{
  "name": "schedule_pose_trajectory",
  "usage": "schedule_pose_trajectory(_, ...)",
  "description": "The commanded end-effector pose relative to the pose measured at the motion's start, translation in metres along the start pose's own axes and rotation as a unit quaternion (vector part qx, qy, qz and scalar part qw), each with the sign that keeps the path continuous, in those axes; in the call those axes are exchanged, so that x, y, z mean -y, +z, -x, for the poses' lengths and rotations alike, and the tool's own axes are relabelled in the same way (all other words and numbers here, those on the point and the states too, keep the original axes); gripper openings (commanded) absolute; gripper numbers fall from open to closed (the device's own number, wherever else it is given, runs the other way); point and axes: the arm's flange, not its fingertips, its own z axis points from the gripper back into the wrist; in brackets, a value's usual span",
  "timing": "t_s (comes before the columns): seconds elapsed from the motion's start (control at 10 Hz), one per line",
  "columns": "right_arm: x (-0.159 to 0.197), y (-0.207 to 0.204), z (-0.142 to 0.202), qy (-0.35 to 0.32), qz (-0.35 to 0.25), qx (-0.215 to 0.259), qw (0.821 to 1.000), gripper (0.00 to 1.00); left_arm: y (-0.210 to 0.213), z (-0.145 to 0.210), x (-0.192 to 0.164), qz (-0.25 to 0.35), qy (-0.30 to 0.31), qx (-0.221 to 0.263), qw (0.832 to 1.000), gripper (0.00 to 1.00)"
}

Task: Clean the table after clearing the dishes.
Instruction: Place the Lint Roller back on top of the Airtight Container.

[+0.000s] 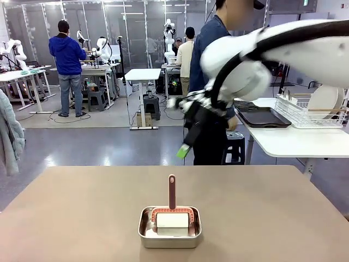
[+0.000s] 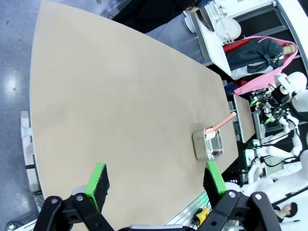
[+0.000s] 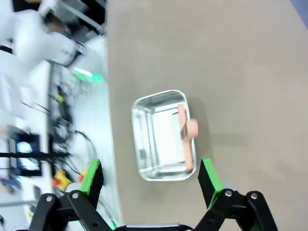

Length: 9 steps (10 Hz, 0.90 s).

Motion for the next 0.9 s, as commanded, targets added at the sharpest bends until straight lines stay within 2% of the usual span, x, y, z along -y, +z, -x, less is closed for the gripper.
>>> schedule_pose_trajectory(0.0,0.021,0.041,0.102,-0.123,-0.051,0.147,0.980,1.00,0.002,0.002,0.002,-0.006,-0.003,0.006,1.000,1.00)
schedule_pose_trajectory(0.2,0.040,0.085,0.206,-0.187,-0.113,0.291,0.932,1.00,0.002,0.002,0.002,-0.006,-0.003,0.006,1.000,1.00)
schedule_pose_trajectory(0.4,0.035,0.133,0.320,-0.294,-0.076,0.369,0.878,1.00,0.002,0.002,0.002,-0.006,-0.003,0.006,1.000,1.00)
schedule_pose_trajectory(0.6,0.007,0.158,0.436,-0.357,-0.069,0.447,0.817,1.00,0.002,0.002,0.002,-0.006,-0.003,0.006,1.000,1.00)
schedule_pose_trajectory(0.8,-0.035,0.149,0.530,-0.379,-0.061,0.510,0.769,1.00,0.002,0.002,0.002,-0.006,-0.003,0.006,1.000,1.00)
